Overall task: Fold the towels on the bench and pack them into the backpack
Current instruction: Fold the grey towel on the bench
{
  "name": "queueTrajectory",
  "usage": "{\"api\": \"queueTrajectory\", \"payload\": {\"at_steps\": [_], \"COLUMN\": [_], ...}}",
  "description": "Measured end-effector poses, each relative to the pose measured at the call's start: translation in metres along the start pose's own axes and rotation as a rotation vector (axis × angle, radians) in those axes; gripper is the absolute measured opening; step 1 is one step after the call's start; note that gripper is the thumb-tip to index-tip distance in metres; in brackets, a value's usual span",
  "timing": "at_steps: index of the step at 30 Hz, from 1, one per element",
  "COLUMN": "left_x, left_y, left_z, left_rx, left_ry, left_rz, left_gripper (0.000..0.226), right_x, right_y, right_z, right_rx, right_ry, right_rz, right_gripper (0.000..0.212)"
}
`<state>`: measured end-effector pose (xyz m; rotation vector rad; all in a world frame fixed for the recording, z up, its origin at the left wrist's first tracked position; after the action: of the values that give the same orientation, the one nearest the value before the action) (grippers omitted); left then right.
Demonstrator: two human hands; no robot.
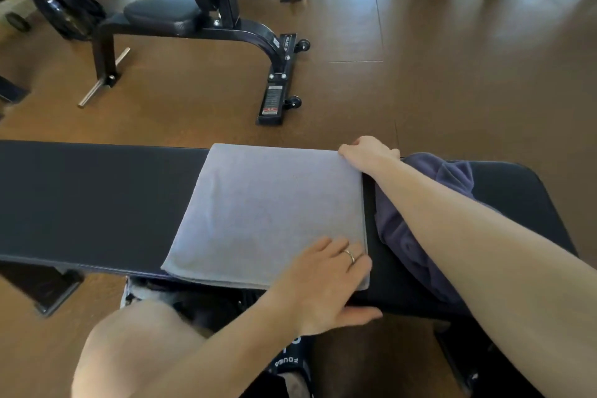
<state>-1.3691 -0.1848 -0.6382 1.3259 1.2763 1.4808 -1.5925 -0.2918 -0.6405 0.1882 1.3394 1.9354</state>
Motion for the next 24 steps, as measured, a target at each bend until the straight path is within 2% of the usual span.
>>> {"api": "queueTrajectory", "payload": {"at_steps": [4, 9, 15, 18, 24], "left_x": [0.003, 0.003, 0.027, 0.041, 0.057], "left_y": [-0.006, 0.001, 0.006, 0.008, 0.013], "left_z": [0.001, -0.001, -0.004, -0.007, 0.010], "left_rx": [0.040, 0.021, -0.080, -0.126, -0.032], "left_ry": [-0.079, -0.050, 0.047, 0.099, 0.167], "left_rz": [-0.096, -0.142, -0.236, -0.268, -0.065], "left_gripper": [0.045, 0.032, 0.012, 0.015, 0.010], "right_x": [0.007, 0.013, 0.019, 0.020, 0.028], "right_y": [0.001, 0.007, 0.018, 0.019, 0.034], "right_z": [-0.003, -0.006, -0.007, -0.005, 0.007], "right_rx": [0.090, 0.196, 0.280, 0.284, 0.279], "right_ry": [-0.027, -0.032, 0.028, 0.055, 0.068], "right_rz": [-0.276, -0.487, -0.520, -0.523, -0.561], "right_gripper": [0.044, 0.035, 0.027, 0.025, 0.028]}}
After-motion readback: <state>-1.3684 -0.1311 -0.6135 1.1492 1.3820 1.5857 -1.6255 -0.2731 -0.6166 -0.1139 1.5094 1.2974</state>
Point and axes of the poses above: each hand's wrist, its own z-axis away from the middle knuckle, its own y-axis out of the back of the hand, x = y × z, the point moved 1 cm from there along -z, towards the middle knuckle, and after that the axes turned 11 degrees about z, right-handed, at the moved point
